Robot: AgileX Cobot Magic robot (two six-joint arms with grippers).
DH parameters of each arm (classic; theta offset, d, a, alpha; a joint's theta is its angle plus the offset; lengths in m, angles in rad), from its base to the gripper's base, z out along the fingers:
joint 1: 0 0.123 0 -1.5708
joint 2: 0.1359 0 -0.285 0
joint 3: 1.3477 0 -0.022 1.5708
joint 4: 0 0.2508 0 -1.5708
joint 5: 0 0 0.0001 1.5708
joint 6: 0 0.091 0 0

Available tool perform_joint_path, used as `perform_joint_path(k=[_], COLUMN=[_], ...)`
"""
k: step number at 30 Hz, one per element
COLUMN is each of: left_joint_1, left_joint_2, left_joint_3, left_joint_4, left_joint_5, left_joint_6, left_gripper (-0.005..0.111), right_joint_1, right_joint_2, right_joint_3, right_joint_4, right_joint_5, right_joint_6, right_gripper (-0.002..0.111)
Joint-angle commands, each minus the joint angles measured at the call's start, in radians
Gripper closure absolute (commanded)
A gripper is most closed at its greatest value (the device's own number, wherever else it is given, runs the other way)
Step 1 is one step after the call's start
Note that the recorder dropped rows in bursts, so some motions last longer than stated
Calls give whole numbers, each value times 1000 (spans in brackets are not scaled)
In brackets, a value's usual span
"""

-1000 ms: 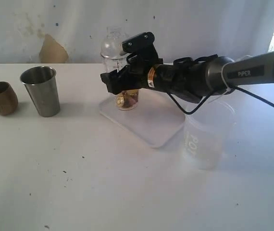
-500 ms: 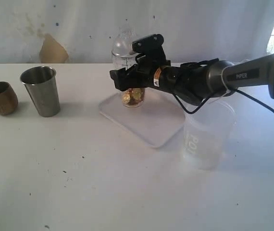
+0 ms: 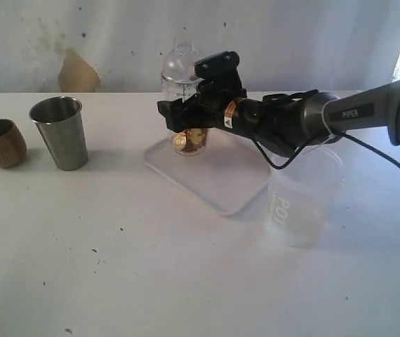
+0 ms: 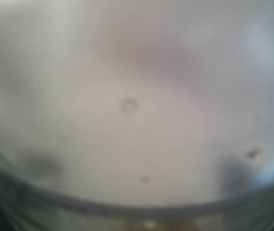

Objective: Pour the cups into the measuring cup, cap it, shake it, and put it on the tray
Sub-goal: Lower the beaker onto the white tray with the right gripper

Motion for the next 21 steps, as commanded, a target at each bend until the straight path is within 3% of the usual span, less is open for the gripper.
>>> perform_joint_path(k=[1, 7, 13, 21], left_joint_1=[-2, -2, -2, -2], left_joint_2=[-4, -4, -4, -4], left_joint_3=[4, 4, 4, 4], left_joint_4=[-7, -7, -7, -7], left_joint_5=[-1, -1, -1, -1], left_joint_6=[-3, -3, -3, -3], left_gripper=[107, 107, 107, 107], right_joint_1=[-8, -8, -8, -8], right_joint_2=[-14, -14, -14, -14], right_joint_3=[-6, 5, 64, 64], right_joint_4=[4, 1, 18, 89], right_joint_5=[-63, -12, -135, -127], right_joint_6=[-17, -24, -133, -133], right_gripper=[108, 108, 108, 108])
